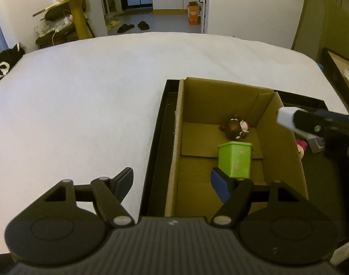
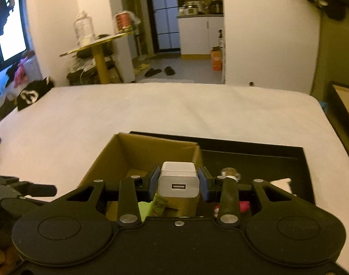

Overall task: Organize rigid objects
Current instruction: 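Carry the white charger with the right gripper over the box, then open the right gripper to drop the white charger into the box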

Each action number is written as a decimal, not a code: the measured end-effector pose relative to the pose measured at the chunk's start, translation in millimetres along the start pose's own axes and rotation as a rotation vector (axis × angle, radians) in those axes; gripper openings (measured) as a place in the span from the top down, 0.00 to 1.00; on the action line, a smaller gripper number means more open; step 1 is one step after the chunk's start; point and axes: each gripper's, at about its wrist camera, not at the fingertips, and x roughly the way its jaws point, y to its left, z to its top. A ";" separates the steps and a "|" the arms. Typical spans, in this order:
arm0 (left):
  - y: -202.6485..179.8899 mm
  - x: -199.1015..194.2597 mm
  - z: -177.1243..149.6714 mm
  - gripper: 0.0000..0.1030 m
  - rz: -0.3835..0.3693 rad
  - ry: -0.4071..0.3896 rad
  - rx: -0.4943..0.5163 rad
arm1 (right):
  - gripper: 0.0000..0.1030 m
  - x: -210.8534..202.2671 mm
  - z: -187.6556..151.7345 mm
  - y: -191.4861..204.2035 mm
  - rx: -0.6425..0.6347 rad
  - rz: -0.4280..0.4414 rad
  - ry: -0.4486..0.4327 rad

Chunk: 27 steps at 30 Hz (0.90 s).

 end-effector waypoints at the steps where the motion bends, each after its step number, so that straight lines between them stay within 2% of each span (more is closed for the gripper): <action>1: 1.8 0.1 0.2 0.30 -0.010 -0.001 -0.007 | 0.65 1.9 1.1 3.6 -0.010 0.002 0.005; 6: 5.9 2.6 0.5 0.39 -0.064 0.006 -0.023 | 0.65 14.8 4.5 20.2 -0.059 0.006 0.045; 9: 7.3 6.7 0.1 0.55 -0.081 0.018 -0.027 | 0.65 21.6 5.0 30.0 -0.089 0.007 0.069; 11: 9.6 10.4 -0.1 0.70 -0.103 0.035 -0.041 | 0.65 24.7 4.2 36.6 -0.108 0.008 0.080; 12: 10.4 12.4 -0.3 0.73 -0.121 0.047 -0.049 | 0.65 26.7 4.0 39.2 -0.117 0.009 0.085; 17: 14.9 15.0 -0.7 0.81 -0.129 0.052 -0.067 | 0.65 37.4 3.9 47.3 -0.128 0.010 0.113; 22: 21.9 19.9 1.0 0.83 -0.152 0.066 -0.104 | 0.64 45.9 5.9 53.6 -0.111 0.021 0.124; 25: 23.8 19.8 0.4 0.83 -0.158 0.067 -0.115 | 0.57 45.6 5.2 56.6 -0.114 0.022 0.132; 27: 22.8 20.2 0.6 0.83 -0.157 0.064 -0.112 | 0.57 44.0 4.7 55.8 -0.111 0.019 0.130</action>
